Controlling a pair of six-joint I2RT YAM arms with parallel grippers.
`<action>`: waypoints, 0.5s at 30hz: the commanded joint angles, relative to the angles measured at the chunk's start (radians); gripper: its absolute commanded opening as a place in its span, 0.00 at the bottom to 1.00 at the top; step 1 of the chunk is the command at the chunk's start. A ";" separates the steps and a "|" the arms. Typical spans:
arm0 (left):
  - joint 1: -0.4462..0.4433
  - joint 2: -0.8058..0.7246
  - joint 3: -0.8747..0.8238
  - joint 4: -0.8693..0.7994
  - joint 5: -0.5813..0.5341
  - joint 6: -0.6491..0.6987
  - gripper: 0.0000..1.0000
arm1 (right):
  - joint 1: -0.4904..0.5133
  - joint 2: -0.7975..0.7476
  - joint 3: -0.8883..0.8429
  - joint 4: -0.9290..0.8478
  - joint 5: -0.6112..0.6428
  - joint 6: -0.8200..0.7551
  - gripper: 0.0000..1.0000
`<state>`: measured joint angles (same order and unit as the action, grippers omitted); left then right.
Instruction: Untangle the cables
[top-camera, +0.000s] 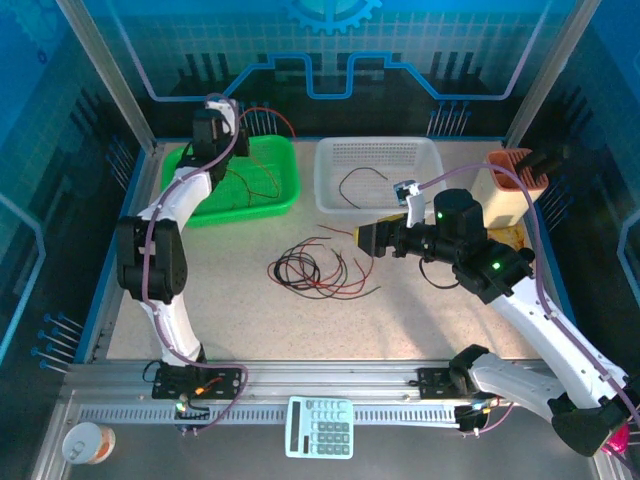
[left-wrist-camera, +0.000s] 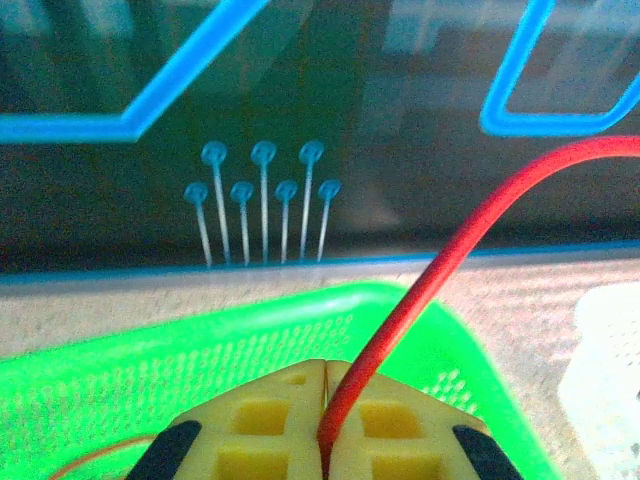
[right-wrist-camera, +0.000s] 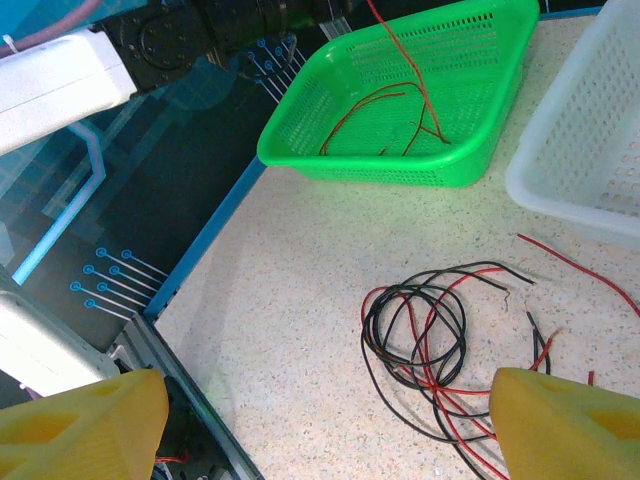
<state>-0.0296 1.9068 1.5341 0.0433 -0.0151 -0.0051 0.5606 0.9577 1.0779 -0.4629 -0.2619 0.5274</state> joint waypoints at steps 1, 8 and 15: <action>0.028 -0.032 -0.039 -0.078 -0.013 -0.030 0.00 | -0.013 -0.002 -0.006 0.005 -0.002 -0.003 0.85; 0.052 0.046 0.083 -0.437 -0.052 -0.065 0.00 | -0.006 0.003 -0.026 0.063 -0.022 0.026 0.84; 0.085 0.170 0.226 -0.697 -0.104 -0.096 0.00 | 0.016 -0.020 -0.024 0.045 -0.003 0.022 0.84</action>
<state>0.0319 2.0304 1.7054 -0.4736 -0.0772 -0.0727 0.5648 0.9611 1.0595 -0.4290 -0.2687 0.5434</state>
